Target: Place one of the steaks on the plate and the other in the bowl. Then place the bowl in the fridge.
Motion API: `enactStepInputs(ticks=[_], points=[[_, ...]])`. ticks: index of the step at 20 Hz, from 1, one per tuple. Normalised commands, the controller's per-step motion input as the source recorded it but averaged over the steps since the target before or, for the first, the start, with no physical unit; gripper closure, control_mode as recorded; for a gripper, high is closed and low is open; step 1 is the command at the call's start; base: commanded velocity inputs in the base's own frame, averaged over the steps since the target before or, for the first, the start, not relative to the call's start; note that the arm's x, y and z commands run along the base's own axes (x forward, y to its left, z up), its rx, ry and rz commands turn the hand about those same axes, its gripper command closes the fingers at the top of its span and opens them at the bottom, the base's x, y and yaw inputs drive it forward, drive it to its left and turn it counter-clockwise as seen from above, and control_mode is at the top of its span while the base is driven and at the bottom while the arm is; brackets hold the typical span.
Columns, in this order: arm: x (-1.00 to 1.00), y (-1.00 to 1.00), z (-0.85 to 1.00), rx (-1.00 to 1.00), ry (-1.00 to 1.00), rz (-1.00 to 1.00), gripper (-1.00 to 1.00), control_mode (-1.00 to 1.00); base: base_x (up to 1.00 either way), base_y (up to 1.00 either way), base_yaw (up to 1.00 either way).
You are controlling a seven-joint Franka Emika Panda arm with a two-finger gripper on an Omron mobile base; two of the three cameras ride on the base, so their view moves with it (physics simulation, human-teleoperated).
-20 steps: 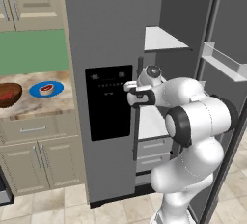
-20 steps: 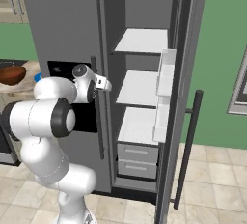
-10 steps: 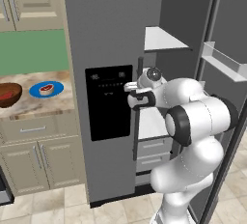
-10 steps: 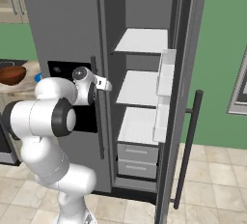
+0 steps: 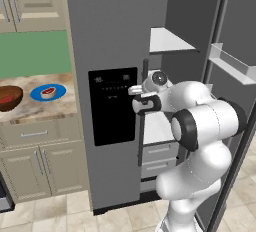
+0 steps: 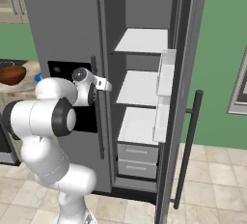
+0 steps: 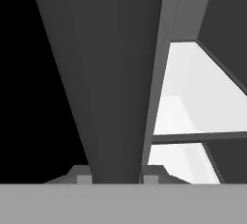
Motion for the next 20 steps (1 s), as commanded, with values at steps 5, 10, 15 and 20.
enactStepInputs(ticks=[5,10,15,20], points=[[0.0,0.02,0.0,0.0,0.0,0.0,1.0,-1.0,0.0,0.0,0.0],[-0.21,0.08,0.0,-0.01,0.0,-0.09,1.0,-1.0,0.0,0.0,0.0],[-0.37,0.24,0.0,-0.04,0.0,-0.14,1.0,-1.0,0.0,0.0,0.0],[-0.34,0.36,0.01,-0.04,0.02,-0.17,1.0,-1.0,0.0,0.0,0.0]])
